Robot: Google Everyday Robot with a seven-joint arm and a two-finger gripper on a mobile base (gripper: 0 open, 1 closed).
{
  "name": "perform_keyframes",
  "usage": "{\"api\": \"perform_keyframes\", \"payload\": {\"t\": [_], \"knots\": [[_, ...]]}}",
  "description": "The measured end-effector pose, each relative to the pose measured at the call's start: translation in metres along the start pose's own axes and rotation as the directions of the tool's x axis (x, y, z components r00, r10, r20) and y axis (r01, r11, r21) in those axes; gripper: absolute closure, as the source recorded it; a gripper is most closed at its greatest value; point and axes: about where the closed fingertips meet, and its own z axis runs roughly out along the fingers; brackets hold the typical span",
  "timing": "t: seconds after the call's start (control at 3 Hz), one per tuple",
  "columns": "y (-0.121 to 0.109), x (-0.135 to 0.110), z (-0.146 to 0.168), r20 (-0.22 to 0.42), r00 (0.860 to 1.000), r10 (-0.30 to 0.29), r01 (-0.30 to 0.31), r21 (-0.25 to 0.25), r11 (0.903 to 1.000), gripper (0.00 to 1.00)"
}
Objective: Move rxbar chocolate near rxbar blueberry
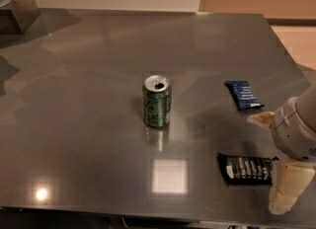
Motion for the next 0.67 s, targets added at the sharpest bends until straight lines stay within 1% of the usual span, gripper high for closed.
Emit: {"api": "perform_keyframes", "payload": {"t": [0.33, 0.67], "knots": [[0.0111, 0.0022, 0.0157, -0.011, 1.0, -0.02, 0.02, -0.034, 0.9992, 0.0], [0.0189, 0.0023, 0.0241, -0.024, 0.999, -0.036, 0.034, -0.072, 0.9968, 0.18]]}}
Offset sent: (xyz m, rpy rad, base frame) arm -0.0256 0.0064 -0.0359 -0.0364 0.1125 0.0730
